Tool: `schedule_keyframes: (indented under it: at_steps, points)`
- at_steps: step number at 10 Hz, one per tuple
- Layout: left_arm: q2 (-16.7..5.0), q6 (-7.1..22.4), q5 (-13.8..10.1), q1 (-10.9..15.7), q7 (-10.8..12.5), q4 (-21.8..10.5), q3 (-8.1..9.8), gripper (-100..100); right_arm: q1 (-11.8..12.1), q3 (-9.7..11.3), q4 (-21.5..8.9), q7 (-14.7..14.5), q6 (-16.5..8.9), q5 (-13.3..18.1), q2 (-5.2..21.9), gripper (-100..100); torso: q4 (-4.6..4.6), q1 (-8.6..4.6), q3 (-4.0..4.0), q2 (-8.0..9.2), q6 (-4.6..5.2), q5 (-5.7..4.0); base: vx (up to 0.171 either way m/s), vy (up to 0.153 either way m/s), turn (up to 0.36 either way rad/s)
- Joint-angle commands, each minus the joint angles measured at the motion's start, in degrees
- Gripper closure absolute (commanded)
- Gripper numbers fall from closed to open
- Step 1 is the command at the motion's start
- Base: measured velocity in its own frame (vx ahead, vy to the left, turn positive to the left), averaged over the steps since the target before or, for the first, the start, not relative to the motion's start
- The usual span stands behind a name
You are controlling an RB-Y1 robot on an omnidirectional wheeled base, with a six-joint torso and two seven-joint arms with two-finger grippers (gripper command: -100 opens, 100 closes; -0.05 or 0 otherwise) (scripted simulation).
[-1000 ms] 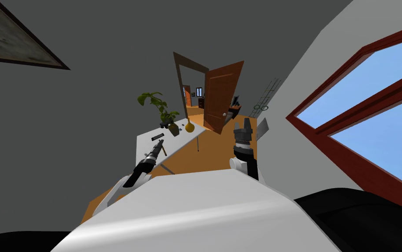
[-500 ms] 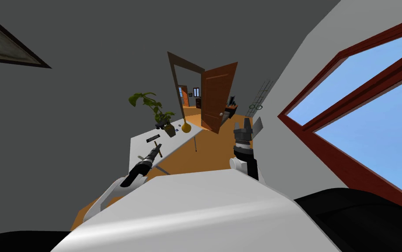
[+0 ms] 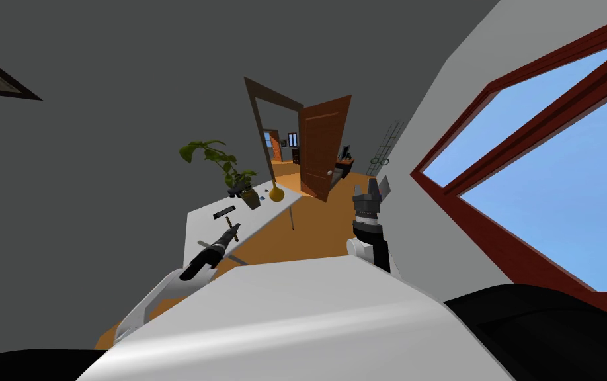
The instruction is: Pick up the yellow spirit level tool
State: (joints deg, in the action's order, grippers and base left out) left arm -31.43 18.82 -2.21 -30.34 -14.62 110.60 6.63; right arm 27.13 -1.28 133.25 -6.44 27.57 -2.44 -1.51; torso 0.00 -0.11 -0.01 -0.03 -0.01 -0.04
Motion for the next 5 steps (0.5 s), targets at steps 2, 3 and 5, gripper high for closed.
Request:
schedule_keyframes:
  at_steps: [2, 3, 5]
  points:
    - [-3.9, 4.4, -1.8, -0.1, -0.8, -2.9, -0.11, -100, 0.0, 0.0, 0.0, 0.0, 0.0, 0.0, 0.0, 0, -0.01, 0.02, -0.03, -0.05, 0.00, 0.00, 0.046, -0.033, -0.111]
    - [-5.4, 6.3, -2.5, -0.1, -1.0, -4.0, -0.34, -100, 0.0, 0.0, 0.0, 0.0, 0.0, 0.0, 0.0, 0, -0.02, 0.05, -0.07, -0.12, 0.01, 0.01, 0.075, -0.026, -0.105]
    - [-8.3, 9.1, -4.1, -0.3, -1.4, -6.2, -1.00, -100, 0.0, 0.0, 0.0, 0.0, 0.0, 0.0, 0.0, 0, -0.05, 0.11, -0.13, -0.23, -0.02, 0.02, 0.094, -0.001, -0.088]
